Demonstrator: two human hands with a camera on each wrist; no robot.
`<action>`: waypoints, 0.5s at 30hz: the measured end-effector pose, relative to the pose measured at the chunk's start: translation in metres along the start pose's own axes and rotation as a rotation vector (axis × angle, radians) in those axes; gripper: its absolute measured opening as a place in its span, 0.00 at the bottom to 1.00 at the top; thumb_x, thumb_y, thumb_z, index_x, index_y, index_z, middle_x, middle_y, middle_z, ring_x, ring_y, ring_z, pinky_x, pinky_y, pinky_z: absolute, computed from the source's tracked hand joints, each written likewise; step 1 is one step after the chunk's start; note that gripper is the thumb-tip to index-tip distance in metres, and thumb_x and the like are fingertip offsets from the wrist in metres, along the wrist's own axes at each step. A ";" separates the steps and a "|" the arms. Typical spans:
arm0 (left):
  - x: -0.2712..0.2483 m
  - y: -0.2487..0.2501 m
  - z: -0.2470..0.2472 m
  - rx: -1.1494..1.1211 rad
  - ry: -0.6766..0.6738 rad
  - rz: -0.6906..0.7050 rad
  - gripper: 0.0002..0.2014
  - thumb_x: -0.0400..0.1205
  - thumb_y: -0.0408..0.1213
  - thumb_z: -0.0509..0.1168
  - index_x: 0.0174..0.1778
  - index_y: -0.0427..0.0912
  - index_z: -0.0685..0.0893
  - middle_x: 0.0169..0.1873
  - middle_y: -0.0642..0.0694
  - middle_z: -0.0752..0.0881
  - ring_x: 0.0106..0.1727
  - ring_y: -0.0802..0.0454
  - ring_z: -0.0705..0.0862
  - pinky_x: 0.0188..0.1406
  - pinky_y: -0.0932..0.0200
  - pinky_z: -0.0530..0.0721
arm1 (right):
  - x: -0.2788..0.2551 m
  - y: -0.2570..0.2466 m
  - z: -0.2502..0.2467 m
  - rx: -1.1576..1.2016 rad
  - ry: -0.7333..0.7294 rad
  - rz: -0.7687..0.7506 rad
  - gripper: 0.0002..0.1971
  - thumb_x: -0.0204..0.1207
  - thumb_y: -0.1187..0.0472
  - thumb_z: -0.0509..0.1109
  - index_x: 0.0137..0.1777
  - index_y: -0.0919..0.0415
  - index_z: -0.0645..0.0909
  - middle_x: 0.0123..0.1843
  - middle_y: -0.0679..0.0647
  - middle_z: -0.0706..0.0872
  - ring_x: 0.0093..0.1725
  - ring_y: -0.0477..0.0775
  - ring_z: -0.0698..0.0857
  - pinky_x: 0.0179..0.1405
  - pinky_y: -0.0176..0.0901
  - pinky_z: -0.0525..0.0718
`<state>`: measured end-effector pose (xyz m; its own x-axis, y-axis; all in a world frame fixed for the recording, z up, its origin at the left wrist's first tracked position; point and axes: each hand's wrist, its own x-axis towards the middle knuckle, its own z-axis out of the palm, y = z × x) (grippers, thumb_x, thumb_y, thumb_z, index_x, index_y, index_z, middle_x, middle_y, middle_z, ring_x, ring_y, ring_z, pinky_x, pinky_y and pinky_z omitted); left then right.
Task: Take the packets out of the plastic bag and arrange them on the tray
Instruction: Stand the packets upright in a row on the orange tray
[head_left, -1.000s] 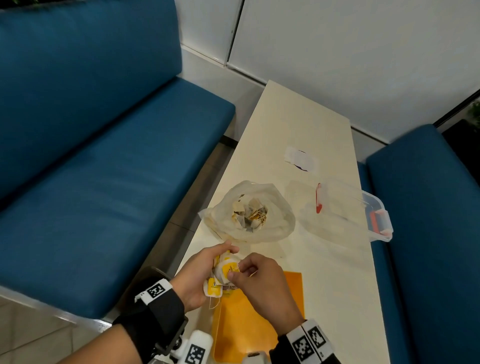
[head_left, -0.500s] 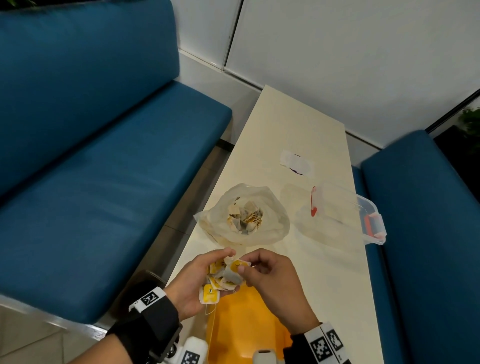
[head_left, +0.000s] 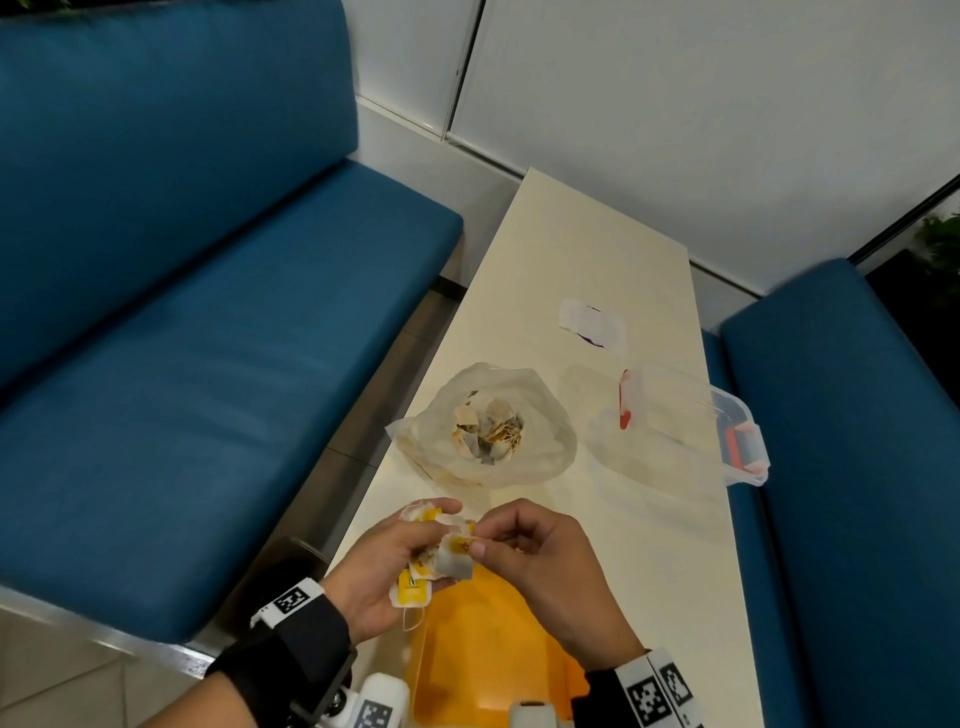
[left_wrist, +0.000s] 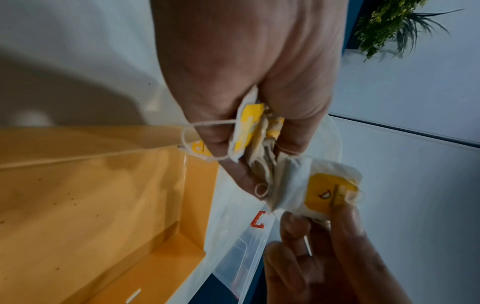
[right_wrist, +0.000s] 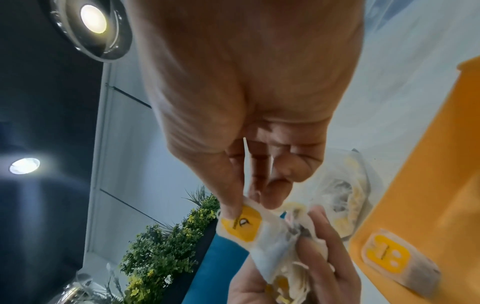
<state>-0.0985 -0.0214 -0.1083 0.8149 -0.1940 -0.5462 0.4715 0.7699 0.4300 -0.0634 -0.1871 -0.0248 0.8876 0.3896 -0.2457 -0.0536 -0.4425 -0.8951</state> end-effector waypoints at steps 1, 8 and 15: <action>0.001 0.001 -0.001 -0.002 0.016 0.029 0.25 0.72 0.26 0.74 0.67 0.37 0.84 0.56 0.29 0.90 0.48 0.37 0.90 0.41 0.49 0.92 | -0.002 -0.001 -0.001 -0.011 -0.005 0.006 0.03 0.72 0.65 0.81 0.41 0.58 0.89 0.41 0.52 0.91 0.40 0.54 0.86 0.44 0.46 0.87; -0.001 0.014 -0.005 -0.078 0.113 0.185 0.16 0.80 0.22 0.70 0.62 0.36 0.86 0.53 0.32 0.91 0.39 0.40 0.90 0.35 0.50 0.92 | -0.011 -0.004 -0.010 -0.023 -0.022 0.114 0.06 0.74 0.64 0.79 0.42 0.66 0.85 0.32 0.63 0.90 0.25 0.43 0.81 0.28 0.32 0.75; -0.004 0.022 -0.009 -0.129 0.142 0.222 0.12 0.81 0.23 0.69 0.59 0.38 0.87 0.51 0.34 0.93 0.42 0.43 0.94 0.36 0.51 0.93 | -0.009 0.018 -0.024 -0.256 0.000 0.223 0.06 0.75 0.61 0.78 0.40 0.60 0.84 0.31 0.57 0.90 0.27 0.44 0.86 0.31 0.39 0.76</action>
<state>-0.0945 0.0015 -0.1038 0.8336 0.0680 -0.5482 0.2329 0.8566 0.4605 -0.0615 -0.2174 -0.0296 0.8672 0.2604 -0.4245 -0.1292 -0.7055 -0.6968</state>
